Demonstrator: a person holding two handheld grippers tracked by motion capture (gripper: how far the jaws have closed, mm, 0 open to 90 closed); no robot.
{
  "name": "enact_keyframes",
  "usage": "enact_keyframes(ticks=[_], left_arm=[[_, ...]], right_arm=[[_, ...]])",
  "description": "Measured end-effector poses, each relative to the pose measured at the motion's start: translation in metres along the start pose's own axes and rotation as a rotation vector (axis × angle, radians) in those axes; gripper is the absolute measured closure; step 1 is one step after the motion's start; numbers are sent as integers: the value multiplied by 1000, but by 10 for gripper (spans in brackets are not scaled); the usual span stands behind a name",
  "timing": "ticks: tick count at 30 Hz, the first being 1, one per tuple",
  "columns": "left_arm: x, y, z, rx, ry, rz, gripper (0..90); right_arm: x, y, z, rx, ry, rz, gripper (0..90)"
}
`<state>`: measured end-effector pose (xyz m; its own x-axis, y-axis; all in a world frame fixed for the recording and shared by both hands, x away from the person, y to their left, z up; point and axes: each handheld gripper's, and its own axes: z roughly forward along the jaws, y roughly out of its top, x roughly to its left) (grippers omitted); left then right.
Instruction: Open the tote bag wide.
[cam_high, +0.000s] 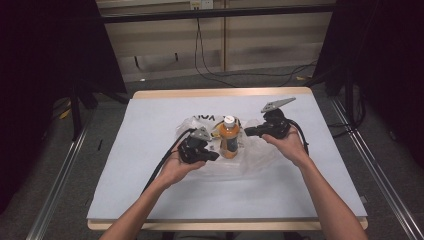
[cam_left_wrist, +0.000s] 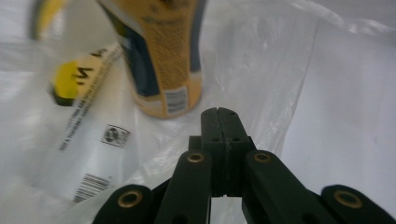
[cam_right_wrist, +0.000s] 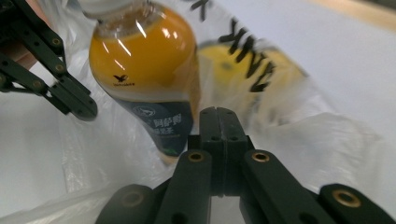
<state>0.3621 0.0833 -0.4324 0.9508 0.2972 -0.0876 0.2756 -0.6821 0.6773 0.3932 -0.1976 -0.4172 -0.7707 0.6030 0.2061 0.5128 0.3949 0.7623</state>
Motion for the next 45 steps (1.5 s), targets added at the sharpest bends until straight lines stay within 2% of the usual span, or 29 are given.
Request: enact_keyframes(ticks=[2, 3, 4, 5, 6, 7, 9, 10, 11, 12, 13, 17, 19, 20, 22, 23, 24, 28, 30, 33, 34, 35, 36, 37, 38, 40, 43, 44, 45], left_arm=[[-3, 1, 4, 19, -6, 5, 900], [-3, 2, 6, 24, -13, 5, 900], [-3, 2, 8, 36, -11, 7, 900], [-2, 1, 10, 46, -4, 8, 900], [0, 0, 13, 45, -14, -1, 900], [0, 0, 15, 47, -9, -8, 900], [0, -2, 20, 35, -16, -18, 900], [0, -3, 21, 43, -21, -20, 900], [0, -4, 24, 39, -25, -30, 900], [0, -4, 29, 57, -28, -29, 900], [0, -4, 29, 57, -28, -29, 900], [-1, -6, 41, 89, -29, -30, 900], [-4, -6, 45, 100, -39, -25, 900], [-6, -7, 45, 100, -39, -21, 900], [-6, -8, 45, 96, -44, -27, 900], [-8, -9, 44, 100, -43, -30, 900], [-8, -10, 44, 97, -59, -30, 900], [-18, -14, 39, 116, -65, -1, 900], [-22, -18, 37, 112, -85, -13, 900], [-29, -23, 33, 108, -95, 6, 900], [-30, -24, 33, 105, -97, 0, 900], [-31, -25, 32, 109, -109, -2, 900], [-33, -27, 32, 90, -133, -11, 900], [-34, -28, 31, 101, -141, 10, 900], [-37, -29, 30, 105, -132, 2, 900], [-42, -32, 28, 102, -140, 8, 900], [-45, -35, 26, 93, -154, 12, 900], [-46, -36, 26, 88, -159, 10, 900], [-47, -36, 25, 97, -146, 12, 900]], right_arm=[[0, 2, 6, 51, 24, -4, 900], [1, 5, 9, 91, 53, -10, 900], [1, 5, 9, 91, 53, -10, 900], [1, 6, 10, 115, 68, -17, 900], [2, 8, 11, 144, 90, -21, 900], [3, 10, 13, 177, 104, -46, 900], [6, 11, 17, 218, 132, -45, 900], [7, 11, 20, 234, 129, -60, 900], [9, 11, 22, 249, 128, -57, 900], [9, 8, 30, 272, 143, -53, 900], [9, 8, 30, 272, 143, -53, 900], [6, 0, 50, 351, 146, -57, 900], [0, -5, 56, 383, 150, -32, 900], [-6, -11, 61, 419, 102, -20, 900], [-9, -13, 62, 418, 109, -11, 900], [-15, -13, 61, 395, 80, 7, 900], [-15, -13, 61, 395, 80, 7, 900], [-20, -11, 62, 381, 31, 2, 900], [-28, -11, 63, 333, 11, 26, 900], [-34, -12, 63, 306, -8, 49, 900], [-37, -12, 63, 295, -14, 59, 900], [-39, -12, 63, 287, -32, 67, 900], [-42, -12, 62, 278, -45, 78, 900], [-45, -12, 63, 259, -51, 78, 900], [-48, -13, 62, 251, -70, 99, 900], [-55, -13, 61, 226, -107, 119, 900], [-60, -13, 61, 207, -122, 128, 900], [-62, -13, 61, 202, -142, 138, 900], [-64, -13, 61, 188, -150, 145, 900]])
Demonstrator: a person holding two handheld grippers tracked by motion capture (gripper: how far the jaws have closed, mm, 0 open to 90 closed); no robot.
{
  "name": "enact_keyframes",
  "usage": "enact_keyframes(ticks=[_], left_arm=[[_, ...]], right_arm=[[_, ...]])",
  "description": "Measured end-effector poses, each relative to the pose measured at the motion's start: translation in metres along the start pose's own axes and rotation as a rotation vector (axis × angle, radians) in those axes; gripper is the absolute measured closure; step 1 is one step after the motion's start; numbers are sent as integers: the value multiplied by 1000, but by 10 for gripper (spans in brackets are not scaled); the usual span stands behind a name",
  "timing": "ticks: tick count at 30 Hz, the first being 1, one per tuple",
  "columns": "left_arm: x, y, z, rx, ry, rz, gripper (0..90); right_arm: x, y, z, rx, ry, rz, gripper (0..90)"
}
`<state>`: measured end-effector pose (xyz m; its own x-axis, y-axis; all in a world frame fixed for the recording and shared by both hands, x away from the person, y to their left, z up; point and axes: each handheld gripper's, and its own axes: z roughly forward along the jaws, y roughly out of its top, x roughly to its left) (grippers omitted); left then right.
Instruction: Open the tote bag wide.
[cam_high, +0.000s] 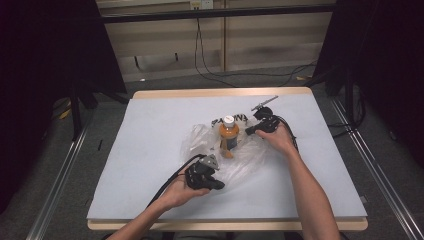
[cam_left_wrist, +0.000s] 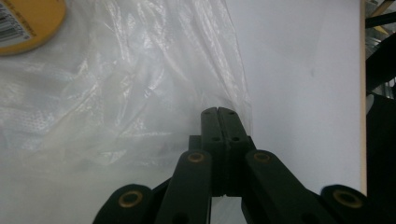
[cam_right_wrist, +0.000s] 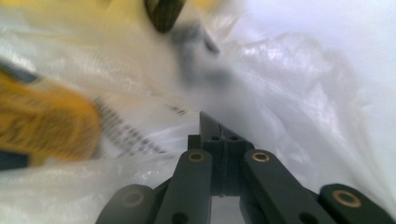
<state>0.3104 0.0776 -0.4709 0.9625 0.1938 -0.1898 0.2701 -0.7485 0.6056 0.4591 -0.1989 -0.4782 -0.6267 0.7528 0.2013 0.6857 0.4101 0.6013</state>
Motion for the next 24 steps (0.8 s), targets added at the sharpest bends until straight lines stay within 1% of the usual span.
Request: enact_keyframes(ticks=[1, 2, 4, 5, 6, 7, 8, 9, 10, 11, 12, 13, 14, 15, 16, 18, 19, 20, 21, 22, 23, 24], left_arm=[[-1, -1, 0, -10, -22, 1, 900], [-1, -2, 0, -4, -26, 4, 900], [-4, -3, -1, -6, -25, 11, 900], [-5, -4, -1, -12, -27, 8, 900], [-6, -5, -2, 1, -15, 13, 900], [-6, -5, -1, -9, -30, 13, 900], [-7, -5, -3, 14, -20, 21, 900], [-8, -5, -3, 16, -16, 25, 900], [-7, -5, -2, -4, -34, 22, 900], [-8, -5, -3, 10, -27, 19, 900], [-7, -5, -2, -1, -42, 10, 900], [-6, -5, -3, -8, -39, 9, 900], [-6, -5, -4, -15, -21, 14, 900], [-5, -5, -6, -47, -39, -1, 900], [-3, -4, -10, -76, -48, -7, 900], [-1, -2, -15, -107, -51, -23, 900], [0, 0, -21, -81, -17, -22, 900], [3, -1, -23, -136, -52, -49, 900], [3, 1, -27, -135, -34, -57, 900], [4, 1, -28, -158, -41, -42, 900], [5, 2, -33, -152, -36, -41, 900], [5, 3, -36, -172, -32, -47, 900]], right_arm=[[-4, 1, 2, -22, -26, 2, 900], [-4, 1, 2, -22, -26, 2, 900], [-7, 3, 3, -33, -42, 22, 900], [-9, 3, 4, -43, -47, 41, 900], [-9, 3, 4, -43, -47, 41, 900], [-12, 4, 4, -50, -62, 55, 900], [-11, 6, 4, -44, -103, 54, 900], [-11, 6, 4, -44, -103, 54, 900], [-11, 8, 5, -45, -144, 42, 900], [-11, 9, 6, -44, -146, 50, 900], [-11, 9, 6, -46, -145, 50, 900], [-10, 9, 5, -45, -142, 59, 900], [-8, 6, 4, -49, -115, 48, 900], [-8, 6, 4, -49, -115, 48, 900], [-7, 5, 2, -60, -102, 46, 900], [-4, 2, -6, -97, -65, 46, 900], [-3, 0, -11, -120, -46, 48, 900], [-2, 0, -16, -134, -33, 48, 900], [2, 0, -22, -149, -20, 38, 900], [5, 0, -28, -161, -4, 31, 900], [8, 0, -31, -172, 7, 29, 900], [16, 0, -40, -188, 36, 4, 900]])
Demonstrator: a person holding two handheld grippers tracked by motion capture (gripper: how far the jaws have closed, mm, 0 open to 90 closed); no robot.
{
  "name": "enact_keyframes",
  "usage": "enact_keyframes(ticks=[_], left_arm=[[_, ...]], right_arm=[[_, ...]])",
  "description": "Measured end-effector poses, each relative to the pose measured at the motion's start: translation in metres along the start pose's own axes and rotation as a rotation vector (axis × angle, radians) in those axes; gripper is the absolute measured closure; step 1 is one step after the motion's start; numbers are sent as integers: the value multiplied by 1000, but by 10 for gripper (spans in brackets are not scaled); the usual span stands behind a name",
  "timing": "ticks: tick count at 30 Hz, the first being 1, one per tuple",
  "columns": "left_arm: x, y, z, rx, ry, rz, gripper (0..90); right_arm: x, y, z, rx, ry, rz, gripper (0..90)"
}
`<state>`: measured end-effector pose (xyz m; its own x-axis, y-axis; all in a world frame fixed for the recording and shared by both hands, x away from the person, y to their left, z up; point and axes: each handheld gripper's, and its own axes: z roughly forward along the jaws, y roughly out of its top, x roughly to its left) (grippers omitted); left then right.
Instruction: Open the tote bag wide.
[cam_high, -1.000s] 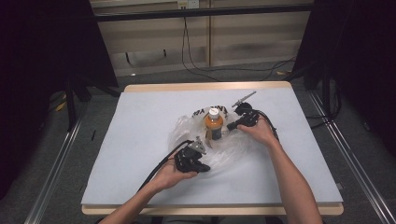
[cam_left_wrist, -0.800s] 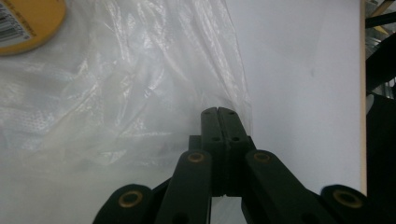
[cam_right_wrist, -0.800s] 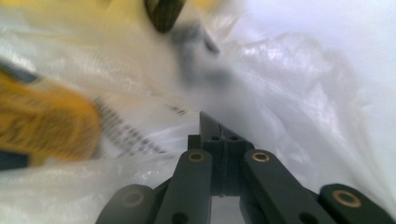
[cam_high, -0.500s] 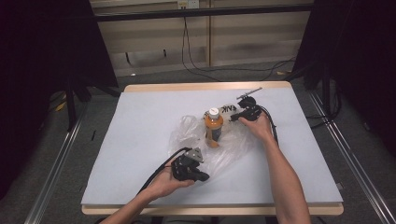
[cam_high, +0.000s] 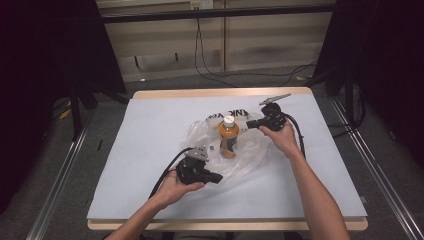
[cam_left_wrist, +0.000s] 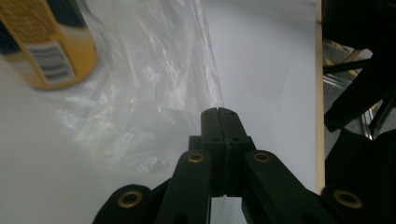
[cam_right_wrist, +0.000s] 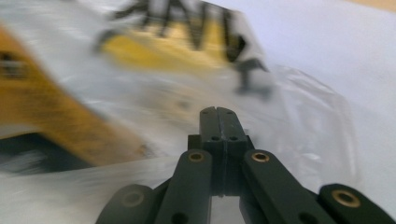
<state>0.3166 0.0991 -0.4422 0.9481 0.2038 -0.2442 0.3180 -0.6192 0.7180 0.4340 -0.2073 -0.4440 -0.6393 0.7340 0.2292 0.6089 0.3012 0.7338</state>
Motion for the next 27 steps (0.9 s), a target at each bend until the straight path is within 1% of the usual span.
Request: enact_keyframes(ticks=[1, 2, 3, 4, 5, 6, 7, 8, 9, 10, 11, 12, 13, 14, 15, 16, 17, 18, 19, 20, 21, 22, 23, 24, 25, 26, 27], left_arm=[[0, 2, -3, -14, 5, -4, 900], [1, 4, -7, -15, 10, 10, 900], [1, 6, -9, -36, 19, -4, 900], [1, 8, -13, -32, 26, 1, 900], [2, 11, -16, -22, 38, 15, 900], [3, 14, -19, -29, 40, 13, 900], [4, 17, -22, -20, 56, 4, 900], [6, 20, -25, -30, 56, 15, 900], [8, 24, -30, -28, 69, 28, 900], [8, 27, -32, -31, 76, 20, 900], [11, 31, -36, -38, 92, 30, 900], [13, 35, -39, -27, 108, 38, 900], [23, 44, -44, -41, 137, 28, 900], [23, 44, -44, -41, 137, 28, 900], [27, 48, -44, -51, 144, 25, 900], [31, 52, -45, -44, 146, 30, 900], [36, 56, -44, -31, 160, 31, 900], [40, 59, -42, -1, 170, 38, 900], [45, 61, -37, 16, 178, 29, 900], [51, 62, -34, 55, 193, 30, 900], [57, 62, -28, 64, 192, 7, 900], [63, 60, -23, 78, 191, -4, 900], [68, 59, -17, 111, 199, -4, 900], [72, 57, -11, 134, 213, -12, 900], [75, 55, -5, 149, 221, -28, 900], [79, 52, -1, 169, 220, -27, 900], [81, 50, 5, 185, 224, -44, 900]], right_arm=[[0, 0, 0, 0, 0, 0, 900], [4, 0, -3, 0, 13, -18, 900], [9, 1, -6, 0, 21, -28, 900], [13, 1, -8, 2, 30, -36, 900], [16, 1, -10, 9, 42, -44, 900], [20, 1, -13, 16, 41, -59, 900], [23, 2, -15, 25, 47, -70, 900], [25, 3, -17, 34, 50, -84, 900], [28, 4, -19, 39, 56, -89, 900], [29, 5, -22, 47, 60, -100, 900], [30, 6, -23, 50, 60, -104, 900], [30, 9, -24, 60, 72, -103, 900], [29, 10, -25, 62, 75, -109, 900], [29, 10, -25, 62, 75, -109, 900], [27, 15, -23, 80, 83, -112, 900], [26, 16, -20, 95, 82, -111, 900], [25, 16, -17, 107, 88, -106, 900], [24, 16, -12, 116, 89, -104, 900], [23, 16, -8, 127, 88, -110, 900], [22, 15, -2, 143, 93, -111, 900], [22, 14, 3, 157, 97, -108, 900], [23, 13, 9, 170, 101, -105, 900], [23, 12, 15, 183, 105, -119, 900], [24, 10, 19, 216, 95, -104, 900], [24, 8, 25, 233, 93, -105, 900], [23, 5, 30, 244, 95, -105, 900], [24, 3, 34, 264, 92, -101, 900]])
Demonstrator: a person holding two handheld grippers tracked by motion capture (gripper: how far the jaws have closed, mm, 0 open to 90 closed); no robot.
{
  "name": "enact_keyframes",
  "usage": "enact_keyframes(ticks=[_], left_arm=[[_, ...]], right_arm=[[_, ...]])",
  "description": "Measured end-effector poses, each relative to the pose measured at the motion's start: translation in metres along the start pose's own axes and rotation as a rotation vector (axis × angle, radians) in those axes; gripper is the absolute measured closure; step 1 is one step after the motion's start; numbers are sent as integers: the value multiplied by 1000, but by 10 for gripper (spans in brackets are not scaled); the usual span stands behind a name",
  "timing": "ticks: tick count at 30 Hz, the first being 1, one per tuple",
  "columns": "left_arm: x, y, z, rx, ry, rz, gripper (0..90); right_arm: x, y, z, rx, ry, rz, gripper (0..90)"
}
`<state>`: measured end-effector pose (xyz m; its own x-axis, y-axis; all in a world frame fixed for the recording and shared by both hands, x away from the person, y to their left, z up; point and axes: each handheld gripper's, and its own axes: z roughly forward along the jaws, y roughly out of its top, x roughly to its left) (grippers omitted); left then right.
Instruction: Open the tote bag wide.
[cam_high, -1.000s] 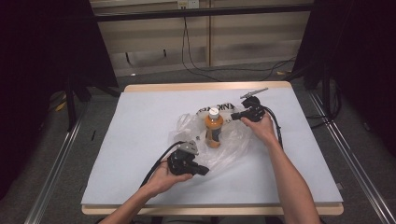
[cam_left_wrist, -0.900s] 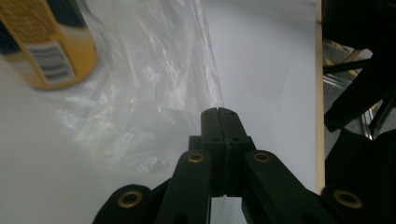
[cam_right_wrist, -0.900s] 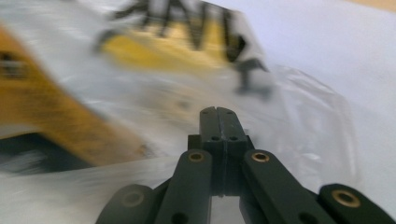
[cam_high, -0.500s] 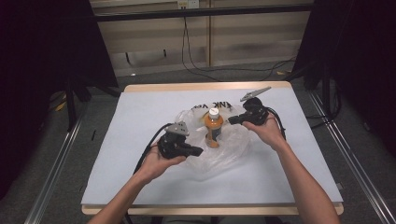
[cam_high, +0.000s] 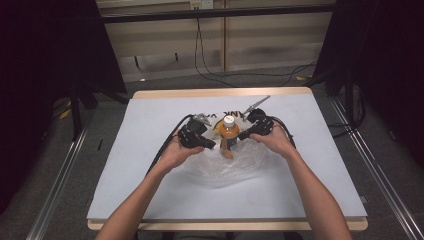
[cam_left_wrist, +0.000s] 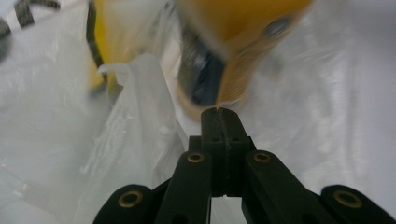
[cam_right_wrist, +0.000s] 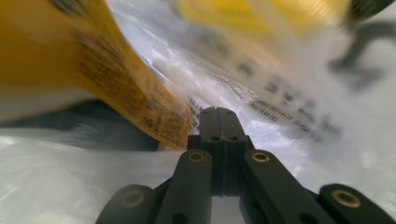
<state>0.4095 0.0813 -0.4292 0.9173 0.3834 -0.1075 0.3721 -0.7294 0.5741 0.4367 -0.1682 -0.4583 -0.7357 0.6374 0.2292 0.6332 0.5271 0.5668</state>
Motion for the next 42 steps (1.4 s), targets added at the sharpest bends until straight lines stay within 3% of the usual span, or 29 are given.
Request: enact_keyframes(ticks=[4, 6, 7, 11, 14, 15, 19, 20, 22, 23, 27, 29, 30, 31, 33, 34, 35, 36, 37, 38, 41, 42], left_arm=[[10, -10, 21, 117, 37, -6, 900], [18, -18, 24, 106, 15, -38, 900], [20, -22, 23, 71, 14, -71, 900], [24, -29, 15, 104, 54, -45, 900], [27, -35, 11, 97, 64, -78, 900], [30, -37, 8, 124, 62, -48, 900], [31, -45, 4, 94, 70, -86, 900], [32, -46, 2, 108, 66, -68, 900], [33, -47, 1, 106, 65, -73, 900], [32, -48, 2, 93, 65, -94, 900], [31, -47, 1, 108, 76, -69, 900], [31, -46, 1, 116, 73, -74, 900], [30, -47, 3, 85, 71, -105, 900], [33, -47, 2, 107, 65, -77, 900], [32, -47, 2, 100, 65, -78, 900], [30, -47, 4, 70, 67, -111, 900], [32, -47, 2, 96, 53, -82, 900], [31, -48, 2, 89, 42, -85, 900], [26, -49, 5, 49, 47, -134, 900], [28, -48, 3, 85, 37, -75, 900], [24, -49, 4, 80, 20, -53, 900], [20, -49, 6, 43, 20, -103, 900]], right_arm=[[2, -6, 13, 54, 0, -32, 900], [2, -9, 9, 60, 11, -29, 900], [2, -12, 7, 65, 17, -37, 900], [1, -24, -5, 95, 20, -74, 900], [0, -32, -14, 124, 23, -84, 900], [0, -36, -16, 127, 29, -83, 900], [-5, -51, -27, 115, 34, -87, 900], [-6, -55, -30, 113, 31, -87, 900], [-8, -61, -36, 114, 26, -85, 900], [-9, -64, -39, 112, 26, -90, 900], [-11, -73, -47, 111, 0, -96, 900], [-10, -75, -47, 112, -4, -100, 900], [-9, -74, -47, 110, -5, -99, 900], [-8, -74, -46, 108, -5, -96, 900], [-7, -72, -43, 90, 7, -111, 900], [-5, -72, -41, 84, 21, -112, 900], [-2, -70, -39, 83, 33, -125, 900], [1, -69, -37, 83, 33, -132, 900], [4, -68, -36, 83, 29, -131, 900], [6, -67, -35, 86, 33, -134, 900], [11, -65, -31, 77, 27, -132, 900], [12, -64, -30, 73, 23, -127, 900]])
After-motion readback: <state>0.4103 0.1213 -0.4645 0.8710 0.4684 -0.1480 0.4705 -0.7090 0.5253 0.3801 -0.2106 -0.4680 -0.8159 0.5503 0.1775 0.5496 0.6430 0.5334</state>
